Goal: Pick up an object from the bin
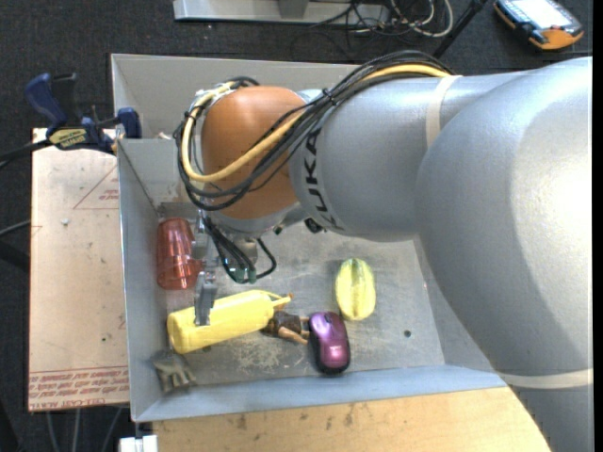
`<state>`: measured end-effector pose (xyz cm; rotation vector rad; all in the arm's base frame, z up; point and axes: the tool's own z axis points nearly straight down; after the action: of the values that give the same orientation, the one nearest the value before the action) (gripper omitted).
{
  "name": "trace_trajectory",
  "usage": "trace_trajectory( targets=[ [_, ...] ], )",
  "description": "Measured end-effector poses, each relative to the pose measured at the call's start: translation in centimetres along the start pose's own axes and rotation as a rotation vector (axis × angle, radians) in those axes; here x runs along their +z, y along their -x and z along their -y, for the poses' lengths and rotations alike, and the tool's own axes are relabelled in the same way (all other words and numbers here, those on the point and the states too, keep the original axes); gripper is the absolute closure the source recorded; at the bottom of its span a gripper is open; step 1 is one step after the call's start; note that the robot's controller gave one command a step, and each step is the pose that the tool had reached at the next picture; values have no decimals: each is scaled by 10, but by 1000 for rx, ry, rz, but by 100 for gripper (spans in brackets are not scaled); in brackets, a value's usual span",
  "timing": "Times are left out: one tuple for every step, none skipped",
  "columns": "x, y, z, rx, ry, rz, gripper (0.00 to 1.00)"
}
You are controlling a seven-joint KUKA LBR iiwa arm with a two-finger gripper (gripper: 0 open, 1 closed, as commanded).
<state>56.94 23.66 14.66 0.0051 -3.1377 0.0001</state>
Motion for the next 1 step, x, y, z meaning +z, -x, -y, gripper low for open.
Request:
trace_trajectory(
  targets=[
    [-2, 1, 0, 2, 1, 2, 0]
  ],
)
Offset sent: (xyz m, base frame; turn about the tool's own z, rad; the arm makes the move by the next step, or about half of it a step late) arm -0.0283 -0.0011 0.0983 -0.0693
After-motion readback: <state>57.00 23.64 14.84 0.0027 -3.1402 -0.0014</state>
